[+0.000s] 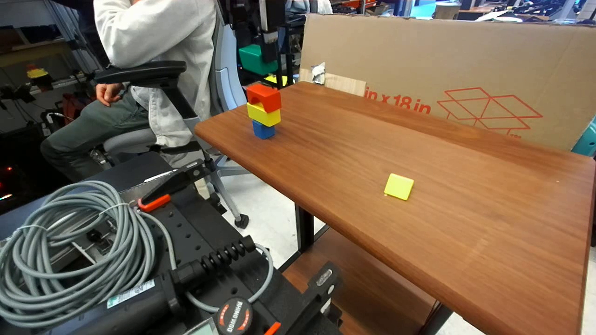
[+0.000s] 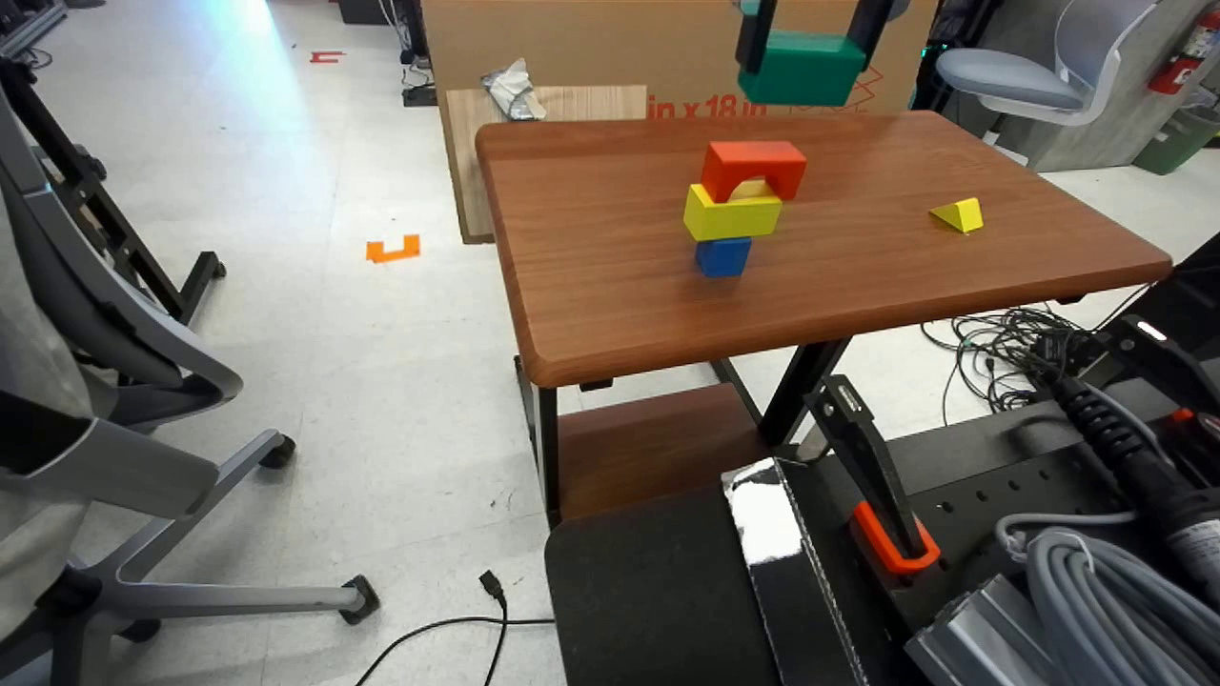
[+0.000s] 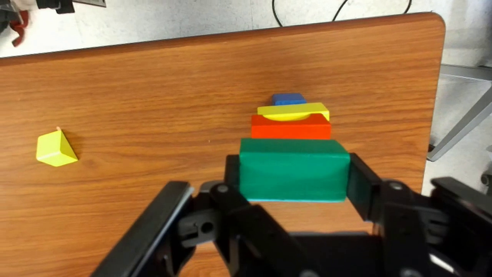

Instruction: Place the orange block on top of the stack on the left, place the green block on top of the orange block

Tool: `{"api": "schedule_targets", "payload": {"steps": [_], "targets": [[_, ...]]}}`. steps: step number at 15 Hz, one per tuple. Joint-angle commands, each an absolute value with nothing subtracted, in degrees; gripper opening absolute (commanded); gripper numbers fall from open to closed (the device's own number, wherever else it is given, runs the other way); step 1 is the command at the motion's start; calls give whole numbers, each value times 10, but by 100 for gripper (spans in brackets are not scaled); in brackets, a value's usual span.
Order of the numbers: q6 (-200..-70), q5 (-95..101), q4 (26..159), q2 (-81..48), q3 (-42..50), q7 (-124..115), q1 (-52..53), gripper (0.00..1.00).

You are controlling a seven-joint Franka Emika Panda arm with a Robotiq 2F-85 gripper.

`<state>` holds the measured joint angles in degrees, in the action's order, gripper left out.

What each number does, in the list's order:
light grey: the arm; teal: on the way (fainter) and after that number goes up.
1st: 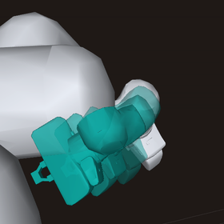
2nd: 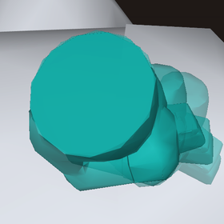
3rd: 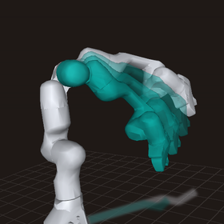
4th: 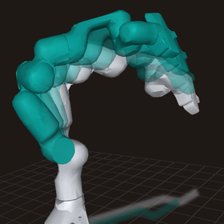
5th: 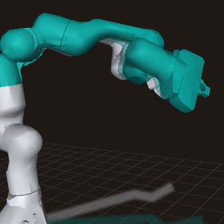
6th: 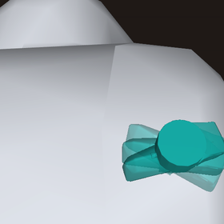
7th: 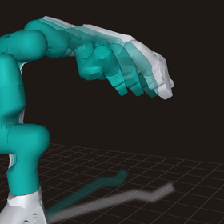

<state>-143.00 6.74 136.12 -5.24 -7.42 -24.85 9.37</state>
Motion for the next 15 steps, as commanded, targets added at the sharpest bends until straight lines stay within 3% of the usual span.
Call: {"api": "schedule_targets", "payload": {"steps": [1, 15], "targets": [[-1408, 94, 1330, -83, -69, -294, 105, 42], [-1368, 110, 1292, -125, -59, -336, 122, 42]]}}
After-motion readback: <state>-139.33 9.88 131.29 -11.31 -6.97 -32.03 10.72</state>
